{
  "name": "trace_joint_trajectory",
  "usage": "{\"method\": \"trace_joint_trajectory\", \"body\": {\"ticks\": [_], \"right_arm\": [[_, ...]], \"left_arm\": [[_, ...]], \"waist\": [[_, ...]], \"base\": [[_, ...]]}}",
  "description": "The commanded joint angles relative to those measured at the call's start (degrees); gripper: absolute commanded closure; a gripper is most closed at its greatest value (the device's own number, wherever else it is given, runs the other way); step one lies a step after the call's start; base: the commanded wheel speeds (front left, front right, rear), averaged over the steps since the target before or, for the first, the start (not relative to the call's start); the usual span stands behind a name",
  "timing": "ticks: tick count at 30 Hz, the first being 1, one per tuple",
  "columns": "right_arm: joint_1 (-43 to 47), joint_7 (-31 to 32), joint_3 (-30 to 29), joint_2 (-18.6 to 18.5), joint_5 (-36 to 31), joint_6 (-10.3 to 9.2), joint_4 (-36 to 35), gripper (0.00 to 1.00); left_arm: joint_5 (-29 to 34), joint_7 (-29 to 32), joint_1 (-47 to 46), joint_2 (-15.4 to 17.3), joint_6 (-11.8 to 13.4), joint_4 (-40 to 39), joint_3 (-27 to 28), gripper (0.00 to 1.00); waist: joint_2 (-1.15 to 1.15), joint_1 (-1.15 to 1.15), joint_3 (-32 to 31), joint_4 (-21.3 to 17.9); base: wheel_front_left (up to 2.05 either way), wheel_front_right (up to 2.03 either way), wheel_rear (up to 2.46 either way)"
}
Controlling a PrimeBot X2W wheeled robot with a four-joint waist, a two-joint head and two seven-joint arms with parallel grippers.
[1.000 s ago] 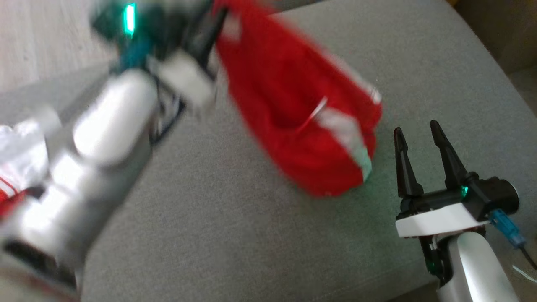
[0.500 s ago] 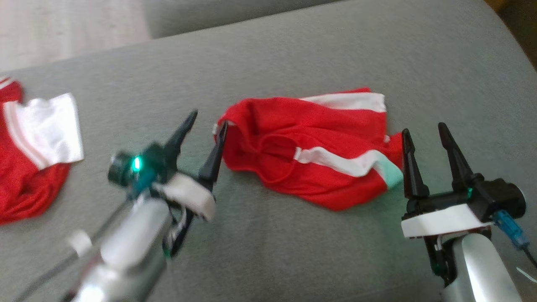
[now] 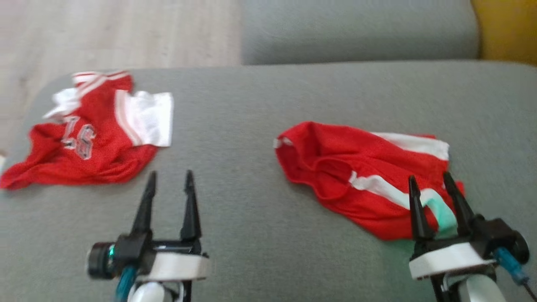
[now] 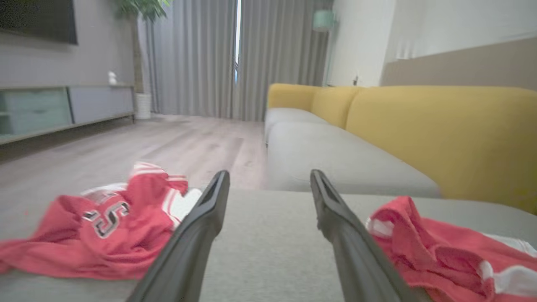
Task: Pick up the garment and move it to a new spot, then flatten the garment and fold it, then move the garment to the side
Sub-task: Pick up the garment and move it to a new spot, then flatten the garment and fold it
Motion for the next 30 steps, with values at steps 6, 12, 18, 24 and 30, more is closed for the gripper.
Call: {"method": "trace_joint_trajectory", "body": {"ticks": [6, 12, 18, 24, 30], "right_arm": [[2.5, -0.4, 2.3, -0.2, 0.9, -0.04, -1.9, 0.00], [6.0, -0.4, 2.5, -0.2, 2.2, -0.04, -2.5, 0.00], [6.3, -0.4, 3.1, -0.2, 2.4, -0.04, -2.7, 0.00], [5.9, -0.4, 3.5, -0.2, 2.1, -0.04, -3.0, 0.00], [5.8, -0.4, 3.4, -0.2, 2.0, -0.04, -2.9, 0.00]], "left_arm": [[9.3, -0.5, 6.3, -1.6, -0.3, -7.9, 5.3, 0.00], [11.2, -0.5, 10.0, -2.4, -3.8, -7.1, 6.8, 0.00], [11.8, -0.5, 10.9, -3.0, -5.7, -5.2, 8.7, 0.00], [12.4, -0.5, 10.8, -3.6, -7.5, -3.9, 9.9, 0.00], [13.4, -0.5, 10.6, -4.1, -8.2, -3.0, 10.3, 0.00]], "waist": [[0.00, 0.01, -3.5, 2.7], [0.00, 0.01, -4.5, 2.7], [0.00, 0.01, -4.7, 1.9], [0.00, 0.01, -4.6, 1.2], [0.00, 0.01, -4.5, 1.0]], "base": [[0.00, 0.00, 0.00], [0.00, 0.00, 0.00], [0.00, 0.00, 0.00], [0.00, 0.00, 0.00], [0.00, 0.00, 0.00]]}}
